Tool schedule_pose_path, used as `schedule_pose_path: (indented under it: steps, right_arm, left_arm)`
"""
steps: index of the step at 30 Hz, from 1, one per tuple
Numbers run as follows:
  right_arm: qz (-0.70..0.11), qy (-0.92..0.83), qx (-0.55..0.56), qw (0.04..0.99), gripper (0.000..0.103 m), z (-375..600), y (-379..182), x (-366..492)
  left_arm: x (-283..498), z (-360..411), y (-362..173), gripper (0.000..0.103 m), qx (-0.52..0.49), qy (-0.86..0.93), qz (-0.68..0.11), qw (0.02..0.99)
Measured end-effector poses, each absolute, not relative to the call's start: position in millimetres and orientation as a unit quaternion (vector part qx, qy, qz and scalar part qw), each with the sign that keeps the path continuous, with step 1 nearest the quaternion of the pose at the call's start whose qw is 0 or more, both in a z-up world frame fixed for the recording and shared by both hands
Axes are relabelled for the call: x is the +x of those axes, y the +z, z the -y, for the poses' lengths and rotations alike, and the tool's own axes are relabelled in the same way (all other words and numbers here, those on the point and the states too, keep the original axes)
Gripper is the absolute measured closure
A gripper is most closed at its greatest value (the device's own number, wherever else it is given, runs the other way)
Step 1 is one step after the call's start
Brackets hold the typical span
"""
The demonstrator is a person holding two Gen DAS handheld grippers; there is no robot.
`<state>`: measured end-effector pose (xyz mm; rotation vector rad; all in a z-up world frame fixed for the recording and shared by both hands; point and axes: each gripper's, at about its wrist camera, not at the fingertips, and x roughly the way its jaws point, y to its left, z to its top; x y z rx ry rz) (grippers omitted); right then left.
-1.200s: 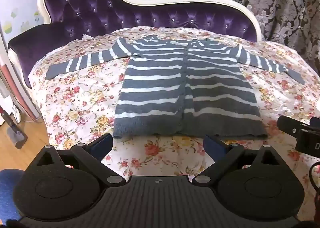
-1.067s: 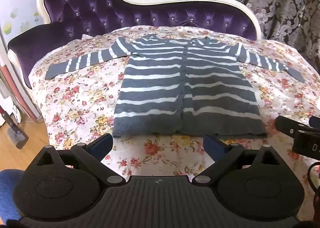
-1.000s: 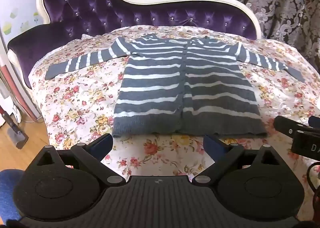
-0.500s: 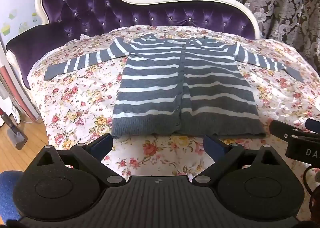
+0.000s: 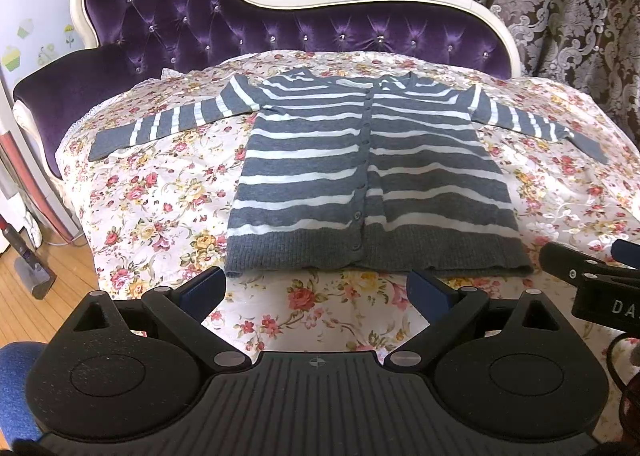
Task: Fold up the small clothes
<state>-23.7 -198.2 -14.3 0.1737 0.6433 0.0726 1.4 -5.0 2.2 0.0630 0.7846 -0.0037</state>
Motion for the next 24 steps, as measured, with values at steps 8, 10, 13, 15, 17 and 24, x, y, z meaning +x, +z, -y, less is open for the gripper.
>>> schedule_pose_path:
  steps: [8,10,13,15,17,24]
  right_arm:
    - [-0.317,0.037,0.086,0.944,0.001,197.4,-15.4,-24.0]
    - [-0.318,0.038,0.087,0.943,0.001,197.0,-15.9,-24.4]
    - [-0.319,0.040,0.087,0.943,0.001,196.5,-15.5,-24.2]
    - [-0.320,0.040,0.088,0.942,0.001,196.2,-15.7,-24.6]
    - [-0.321,0.041,0.088,0.942,0.001,195.7,-16.0,-24.4]
    - [-0.323,0.042,0.089,0.941,0.001,195.3,-16.1,-24.3]
  left_arm:
    - [1.7,3.0,-0.7,0.005,0.031,-0.002,-0.386,0.922]
    - [1.9,3.1,-1.0,0.005,0.031,-0.002,-0.387,0.922]
    - [2.7,3.9,-0.8,0.005,0.031,-0.002,-0.388,0.921]
    - [2.6,3.8,-1.2,0.005,0.031,-0.002,-0.389,0.921]
    - [2.5,3.6,-1.6,0.005,0.031,-0.002,-0.390,0.920]
    - [2.1,3.8,-1.6,0.005,0.032,-0.002,-0.390,0.920]
